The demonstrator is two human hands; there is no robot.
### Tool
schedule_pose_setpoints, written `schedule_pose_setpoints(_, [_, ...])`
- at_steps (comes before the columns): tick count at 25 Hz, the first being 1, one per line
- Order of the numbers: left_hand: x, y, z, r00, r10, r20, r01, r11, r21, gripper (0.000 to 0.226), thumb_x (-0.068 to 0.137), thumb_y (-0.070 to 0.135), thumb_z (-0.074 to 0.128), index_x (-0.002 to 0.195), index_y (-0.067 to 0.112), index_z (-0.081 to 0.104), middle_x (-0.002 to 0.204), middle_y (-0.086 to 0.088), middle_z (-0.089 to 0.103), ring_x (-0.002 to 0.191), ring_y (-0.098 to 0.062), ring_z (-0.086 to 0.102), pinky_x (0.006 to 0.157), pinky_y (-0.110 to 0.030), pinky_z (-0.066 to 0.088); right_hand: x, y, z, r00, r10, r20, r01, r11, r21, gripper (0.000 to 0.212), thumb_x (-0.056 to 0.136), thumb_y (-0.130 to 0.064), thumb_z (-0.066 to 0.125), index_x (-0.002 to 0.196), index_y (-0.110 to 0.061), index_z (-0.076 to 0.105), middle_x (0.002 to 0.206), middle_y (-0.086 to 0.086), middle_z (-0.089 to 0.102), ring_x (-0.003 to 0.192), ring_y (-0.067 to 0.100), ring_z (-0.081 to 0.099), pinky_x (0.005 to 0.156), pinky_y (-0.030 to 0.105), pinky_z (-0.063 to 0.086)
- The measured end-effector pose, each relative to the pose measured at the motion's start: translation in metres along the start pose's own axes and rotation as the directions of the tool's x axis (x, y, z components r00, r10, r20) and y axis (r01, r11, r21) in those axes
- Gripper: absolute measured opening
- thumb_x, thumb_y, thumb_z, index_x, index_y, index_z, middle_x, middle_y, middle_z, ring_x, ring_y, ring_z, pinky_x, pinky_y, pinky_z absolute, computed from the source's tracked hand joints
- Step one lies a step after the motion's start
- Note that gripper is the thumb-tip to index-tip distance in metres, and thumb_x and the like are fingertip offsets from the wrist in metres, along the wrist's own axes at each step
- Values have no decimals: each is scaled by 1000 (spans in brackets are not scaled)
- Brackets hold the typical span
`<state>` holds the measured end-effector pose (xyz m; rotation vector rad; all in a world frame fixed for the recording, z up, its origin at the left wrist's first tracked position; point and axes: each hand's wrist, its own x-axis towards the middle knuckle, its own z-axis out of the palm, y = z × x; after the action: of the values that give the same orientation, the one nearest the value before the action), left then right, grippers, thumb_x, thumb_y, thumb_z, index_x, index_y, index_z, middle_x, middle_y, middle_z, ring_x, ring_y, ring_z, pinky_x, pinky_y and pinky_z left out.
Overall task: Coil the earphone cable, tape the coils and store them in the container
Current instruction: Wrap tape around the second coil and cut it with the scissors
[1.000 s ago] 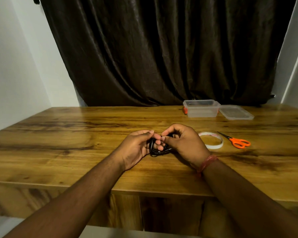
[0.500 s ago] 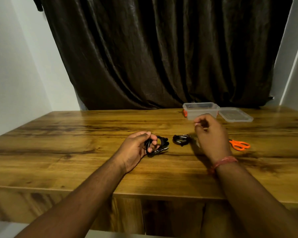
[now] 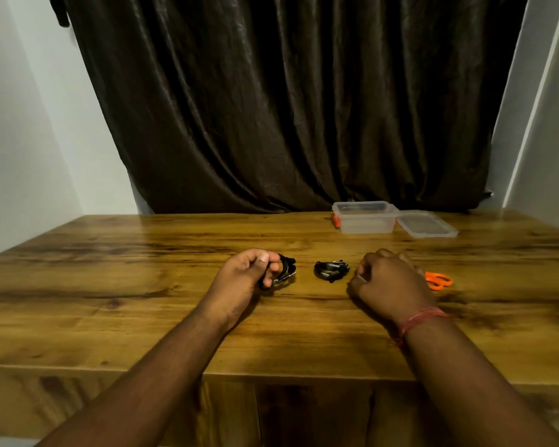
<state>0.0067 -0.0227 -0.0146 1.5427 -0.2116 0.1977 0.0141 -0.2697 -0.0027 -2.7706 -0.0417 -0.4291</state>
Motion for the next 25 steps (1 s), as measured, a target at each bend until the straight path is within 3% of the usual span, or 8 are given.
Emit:
schedule_pose_setpoints(5, [-6,5,2,999,-1,-47,5,997,77,25,104,16,44,102,13,69,69,6,64,63,-8,55,60,-20,49,-2,-1,0,997,75,22,-74,996,-48,20,84,-30,60,103,-31,64,109,-2,62,112,26,52,98,45,41])
schedule_pose_setpoints(7, [-10,5,6,996,18,-90,-1,984,180,25,105,19,43,101,16,69,71,1,62,69,-13,57,67,-27,51,-1,1,1,994,104,10,-104,994,-23,26,85,-19,58,106,-30,66,107,0,67,107,27,58,97,44,44])
schedule_pose_setpoints(9, [-14,5,11,989,96,-109,-51,932,360,24,104,23,43,102,23,67,82,1,65,77,-14,61,75,-33,50,1,0,2,995,88,-37,-82,986,144,18,90,-17,57,99,-29,66,97,-2,67,96,24,62,91,42,50])
schedule_pose_setpoints(12, [-16,4,18,956,293,32,-242,718,652,17,101,28,49,109,26,64,103,11,61,92,2,57,80,-20,47,0,-9,5,990,-33,-140,95,881,463,13,94,-19,60,102,-27,67,103,-6,65,94,14,59,84,32,49])
schedule_pose_setpoints(14, [-16,4,20,933,342,115,-317,624,714,21,98,33,55,116,25,61,108,14,55,100,7,53,80,-14,45,-3,-18,7,968,-166,-188,241,826,510,16,93,-19,63,104,-28,69,104,-12,64,94,4,56,79,21,44])
schedule_pose_setpoints(18, [-15,0,21,890,401,215,-401,469,787,44,89,53,55,125,27,54,110,14,48,89,0,49,73,-17,45,-9,-31,12,883,-417,-215,468,752,464,18,90,-16,66,104,-26,71,97,-18,62,97,-8,54,75,2,39])
schedule_pose_setpoints(21, [-14,-1,22,871,424,250,-429,405,807,45,88,55,51,124,29,52,111,18,45,89,3,43,73,-11,36,-9,-33,12,864,-448,-231,502,725,472,19,90,-15,67,104,-27,71,96,-18,64,94,-6,57,75,2,39])
schedule_pose_setpoints(25, [-13,-2,19,853,460,244,-448,408,796,31,92,42,54,119,27,55,110,16,49,97,0,48,78,-13,40,-11,-30,11,875,-446,-187,446,596,668,27,87,-13,70,100,-36,69,91,-17,70,89,-1,64,73,8,47])
